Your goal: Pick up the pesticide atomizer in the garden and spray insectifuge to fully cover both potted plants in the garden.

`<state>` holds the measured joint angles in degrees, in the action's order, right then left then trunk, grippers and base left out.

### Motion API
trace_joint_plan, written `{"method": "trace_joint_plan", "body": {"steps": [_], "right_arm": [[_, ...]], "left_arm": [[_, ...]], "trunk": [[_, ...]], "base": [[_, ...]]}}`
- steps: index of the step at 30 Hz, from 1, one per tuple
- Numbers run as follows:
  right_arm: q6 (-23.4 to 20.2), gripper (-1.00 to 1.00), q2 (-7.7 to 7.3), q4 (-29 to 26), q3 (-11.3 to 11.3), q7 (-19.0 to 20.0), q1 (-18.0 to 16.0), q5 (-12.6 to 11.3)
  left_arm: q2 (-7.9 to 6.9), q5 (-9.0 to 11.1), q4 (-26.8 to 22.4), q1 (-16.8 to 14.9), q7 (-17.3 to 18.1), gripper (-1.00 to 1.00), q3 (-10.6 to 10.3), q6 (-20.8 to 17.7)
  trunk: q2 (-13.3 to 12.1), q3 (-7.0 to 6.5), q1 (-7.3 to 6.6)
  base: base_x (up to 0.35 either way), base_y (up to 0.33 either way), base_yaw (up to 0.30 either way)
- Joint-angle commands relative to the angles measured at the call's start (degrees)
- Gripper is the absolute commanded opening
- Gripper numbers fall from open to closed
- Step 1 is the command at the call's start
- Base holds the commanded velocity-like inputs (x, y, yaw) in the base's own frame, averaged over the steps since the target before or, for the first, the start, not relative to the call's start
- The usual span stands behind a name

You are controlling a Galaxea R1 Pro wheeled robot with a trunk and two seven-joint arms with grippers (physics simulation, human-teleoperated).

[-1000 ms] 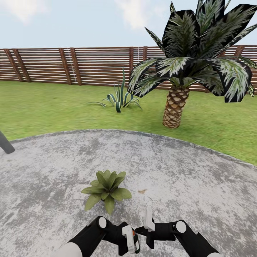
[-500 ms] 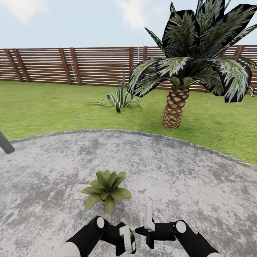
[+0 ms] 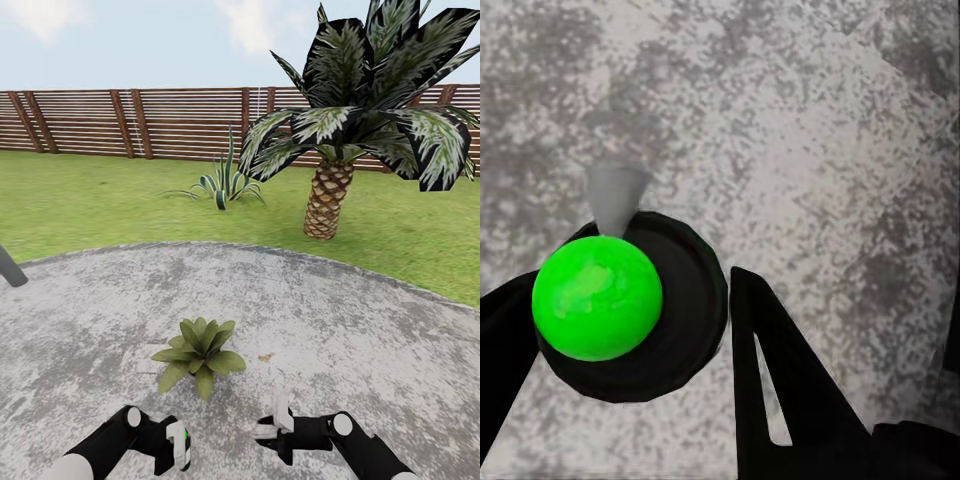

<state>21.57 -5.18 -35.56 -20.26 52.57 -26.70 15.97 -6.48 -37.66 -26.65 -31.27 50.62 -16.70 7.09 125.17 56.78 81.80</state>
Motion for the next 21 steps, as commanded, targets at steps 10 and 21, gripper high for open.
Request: {"method": "trace_joint_plan", "body": {"steps": [10, 21], "right_arm": [[0.56, 1.00, -2.85, 18.89, 8.80, -24.46, 0.17, -0.10], [5.57, 1.00, -1.01, 30.48, 14.02, -47.66, 2.40, -11.83]], "left_arm": [[0.45, -0.05, 2.83, 0.01, -2.93, -1.00, 17.78, -7.97], [6.67, 4.70, 4.06, -0.62, -10.61, -1.00, 18.90, -27.74]], "trunk": [[0.02, 0.05, -0.01], [0.02, 0.05, -0.01]], "base": [[0.000, 0.000, 0.000], [0.000, 0.000, 0.000]]}}
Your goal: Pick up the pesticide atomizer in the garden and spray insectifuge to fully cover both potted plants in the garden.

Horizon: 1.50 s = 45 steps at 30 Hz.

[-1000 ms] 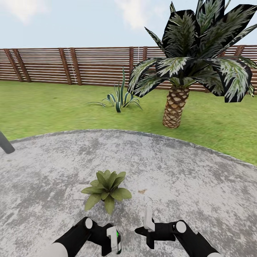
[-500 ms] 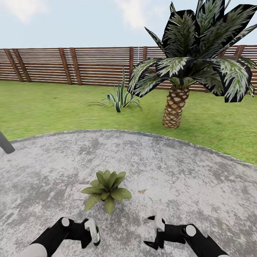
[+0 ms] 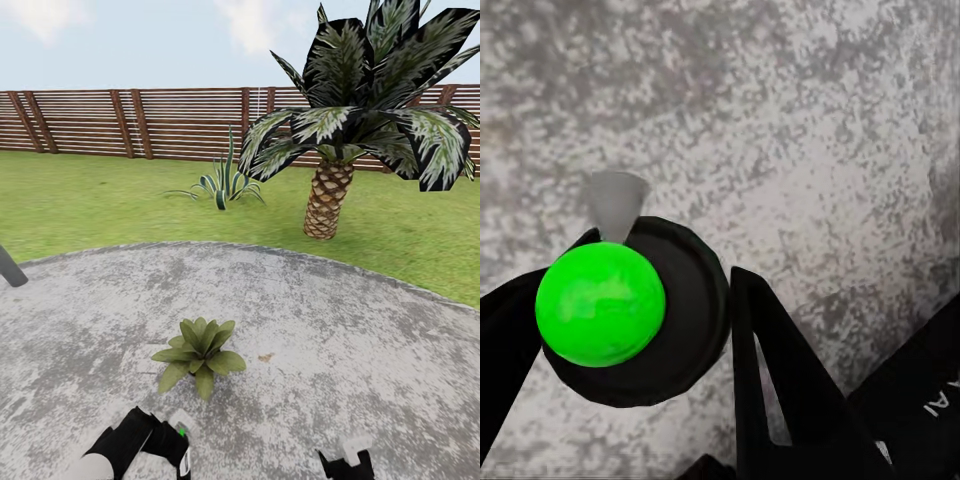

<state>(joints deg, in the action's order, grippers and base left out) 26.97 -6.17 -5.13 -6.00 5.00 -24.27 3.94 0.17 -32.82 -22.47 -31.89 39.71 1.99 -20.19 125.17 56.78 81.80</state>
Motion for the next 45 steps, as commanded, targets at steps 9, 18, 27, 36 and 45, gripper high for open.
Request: {"method": "trace_joint_plan", "body": {"steps": [9, 18, 27, 36, 45], "right_arm": [[0.16, 1.00, 0.21, 0.88, -0.29, -7.43, 0.01, -0.15], [0.10, 1.00, 1.05, 2.22, -0.38, -10.74, 0.03, -0.20], [0.10, 1.00, 1.07, 2.28, -0.34, -10.80, 0.04, -0.17], [0.10, 1.00, 1.14, 2.31, -0.36, -10.81, 0.03, -0.17], [0.10, 1.00, 1.57, 2.26, -0.41, -10.89, 0.03, -0.17]], "left_arm": [[-0.33, -0.12, -1.55, -1.55, 0.80, -1.00, 0.20, -9.59], [0.51, 0.00, -3.11, -9.38, 0.89, -1.00, -0.07, -19.86], [0.15, -0.47, -3.10, -10.43, 0.98, -1.00, -0.79, -20.61], [0.45, -0.66, -2.36, -10.37, 0.91, -1.00, -0.67, -20.76], [0.55, -0.58, -2.09, -10.26, 0.89, -1.00, -0.59, -20.76]], "trunk": [[0.02, 0.05, -0.01], [0.02, 0.05, -0.01], [0.02, 0.05, -0.01], [0.02, 0.05, -0.01], [0.02, 0.05, -0.01]], "base": [[0.000, 0.000, 0.000], [0.000, 0.000, 0.000], [0.000, 0.000, 0.000], [0.098, 0.000, 0.000], [0.210, 0.000, 0.000]]}}
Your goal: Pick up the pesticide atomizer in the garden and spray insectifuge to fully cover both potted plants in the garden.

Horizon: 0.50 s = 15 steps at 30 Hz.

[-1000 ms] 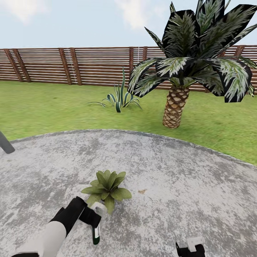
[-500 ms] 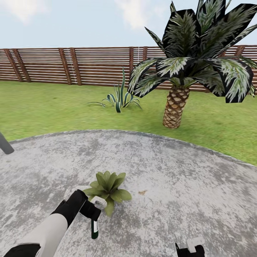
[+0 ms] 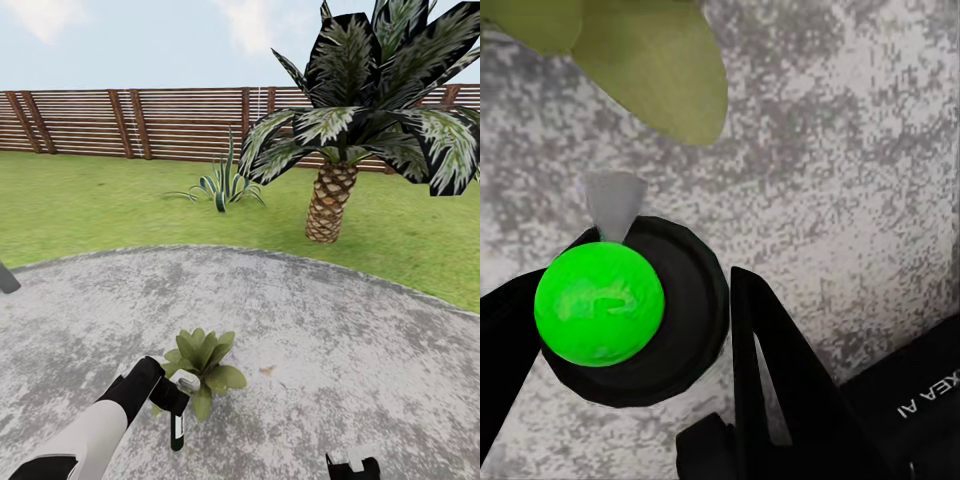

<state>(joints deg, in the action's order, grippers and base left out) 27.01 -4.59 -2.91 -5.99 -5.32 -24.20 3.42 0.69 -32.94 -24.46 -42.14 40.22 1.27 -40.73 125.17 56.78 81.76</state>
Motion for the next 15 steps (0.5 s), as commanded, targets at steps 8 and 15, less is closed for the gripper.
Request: {"method": "trace_joint_plan", "body": {"steps": [8, 15], "right_arm": [[0.06, 1.00, 0.02, 0.03, -0.40, -0.56, 0.00, 0.36], [0.06, 1.00, 0.09, 0.01, -0.41, -0.64, -0.01, 0.36]], "left_arm": [[0.19, -0.46, 0.87, 0.11, 0.39, -1.00, 0.14, -0.20], [0.06, -0.63, 1.60, 1.30, 0.39, -1.00, -0.11, -0.14]], "trunk": [[0.02, 0.05, 0.03], [0.02, 0.05, 0.03]], "base": [[0.129, -0.129, 0.104], [0.002, -0.009, 0.018]]}}
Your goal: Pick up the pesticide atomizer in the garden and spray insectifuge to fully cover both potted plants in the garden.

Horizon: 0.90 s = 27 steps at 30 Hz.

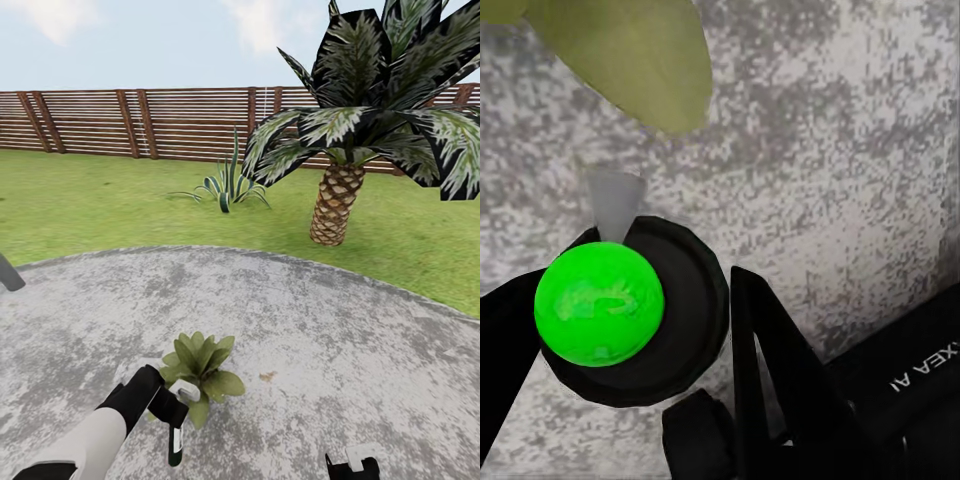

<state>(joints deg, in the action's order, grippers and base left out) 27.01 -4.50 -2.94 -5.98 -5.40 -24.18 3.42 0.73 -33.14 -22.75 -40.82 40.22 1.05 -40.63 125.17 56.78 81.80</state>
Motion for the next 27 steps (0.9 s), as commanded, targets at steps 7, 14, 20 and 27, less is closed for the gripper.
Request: {"method": "trace_joint_plan", "body": {"steps": [7, 14, 20, 27], "right_arm": [[0.06, 1.00, 0.02, 0.04, -0.44, -0.58, -0.05, 0.36], [0.06, 1.00, 0.15, 0.04, -0.44, -0.58, -0.06, 0.36], [0.06, 1.00, 0.19, 0.06, -0.44, -0.58, -0.05, 0.36], [0.06, 1.00, 0.11, 0.12, -0.43, -0.58, -0.04, 0.42]], "left_arm": [[0.06, -0.34, -0.10, 0.04, 0.38, -1.00, -3.69, -0.40], [0.04, -0.02, -0.11, 0.04, 0.38, -1.00, -3.58, -0.42], [0.08, 0.08, -0.24, -0.18, 0.38, -1.00, -3.55, -2.16], [3.62, -0.29, -1.18, -1.38, 0.47, -1.00, -4.00, -12.65]], "trunk": [[0.02, 0.05, -0.01], [0.02, 0.05, -0.01], [0.02, 0.05, -0.01], [0.02, 0.05, -0.01]], "base": [[0.005, -0.235, 0.000], [-0.176, -0.205, 0.110], [0.086, -0.115, 0.226], [0.008, -0.006, 0.019]]}}
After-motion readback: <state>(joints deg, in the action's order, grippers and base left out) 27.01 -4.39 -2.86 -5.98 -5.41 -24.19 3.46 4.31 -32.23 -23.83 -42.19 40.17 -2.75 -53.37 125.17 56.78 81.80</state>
